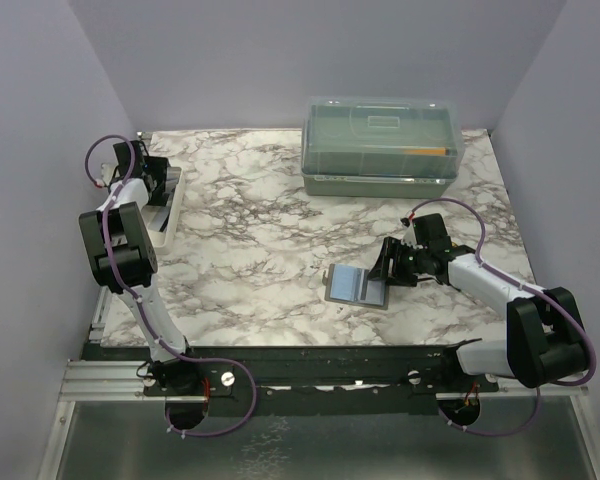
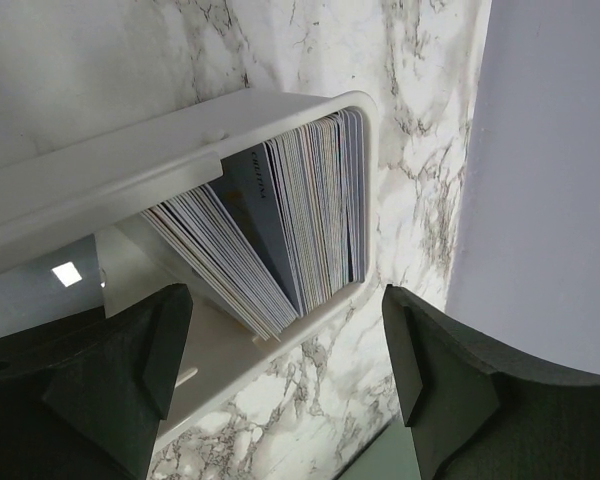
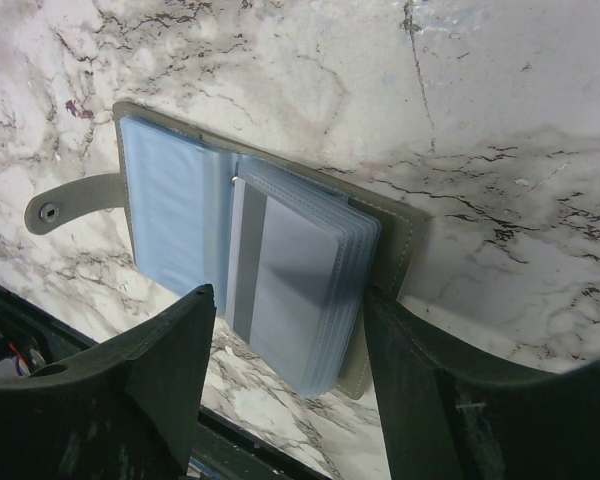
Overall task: Put the credit cards into the card holder
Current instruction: Pick up the credit card from the storage box.
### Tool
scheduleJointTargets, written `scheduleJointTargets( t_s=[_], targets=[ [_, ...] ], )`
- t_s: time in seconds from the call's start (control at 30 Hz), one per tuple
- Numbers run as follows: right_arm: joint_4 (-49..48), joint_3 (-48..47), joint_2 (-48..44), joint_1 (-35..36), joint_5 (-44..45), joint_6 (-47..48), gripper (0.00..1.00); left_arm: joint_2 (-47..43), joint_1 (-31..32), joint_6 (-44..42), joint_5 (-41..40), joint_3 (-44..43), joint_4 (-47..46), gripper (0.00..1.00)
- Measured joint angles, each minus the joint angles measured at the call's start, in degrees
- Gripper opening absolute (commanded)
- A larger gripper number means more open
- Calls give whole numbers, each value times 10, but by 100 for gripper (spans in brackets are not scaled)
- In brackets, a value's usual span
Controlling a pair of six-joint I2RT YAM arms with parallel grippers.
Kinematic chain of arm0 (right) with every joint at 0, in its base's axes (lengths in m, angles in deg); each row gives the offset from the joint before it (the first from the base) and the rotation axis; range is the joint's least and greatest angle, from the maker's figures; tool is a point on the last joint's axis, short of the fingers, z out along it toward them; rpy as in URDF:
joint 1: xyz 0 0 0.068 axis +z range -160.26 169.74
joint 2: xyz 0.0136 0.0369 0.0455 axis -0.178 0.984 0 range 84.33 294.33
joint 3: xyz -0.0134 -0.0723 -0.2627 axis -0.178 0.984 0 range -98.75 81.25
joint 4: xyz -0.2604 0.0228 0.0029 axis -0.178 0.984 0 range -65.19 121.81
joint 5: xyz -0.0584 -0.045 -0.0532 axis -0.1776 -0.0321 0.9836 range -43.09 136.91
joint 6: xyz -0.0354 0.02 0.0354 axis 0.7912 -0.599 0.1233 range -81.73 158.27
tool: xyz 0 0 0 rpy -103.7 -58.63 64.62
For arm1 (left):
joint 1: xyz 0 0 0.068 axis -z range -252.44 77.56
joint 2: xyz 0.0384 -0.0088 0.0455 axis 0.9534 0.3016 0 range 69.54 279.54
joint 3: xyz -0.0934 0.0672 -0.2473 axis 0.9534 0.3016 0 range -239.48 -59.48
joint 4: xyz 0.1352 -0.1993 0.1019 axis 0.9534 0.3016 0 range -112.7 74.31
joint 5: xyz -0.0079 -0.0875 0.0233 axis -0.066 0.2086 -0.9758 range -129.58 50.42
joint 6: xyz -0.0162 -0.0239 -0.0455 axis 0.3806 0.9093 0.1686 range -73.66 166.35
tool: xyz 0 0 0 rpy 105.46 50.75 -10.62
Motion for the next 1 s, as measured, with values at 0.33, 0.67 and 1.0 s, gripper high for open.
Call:
scheduleJointTargets(
  t_s=[0.33,0.67,1.0],
  targets=[
    [0,0,0,0,0,0,64,15,0,30,-1,0,-4,65],
    [0,0,-2,0,-1,0,64,16,0,16,-16,0,7,37],
    [0,0,-2,0,-1,0,64,14,0,16,-17,-1,4,34]
  ],
)
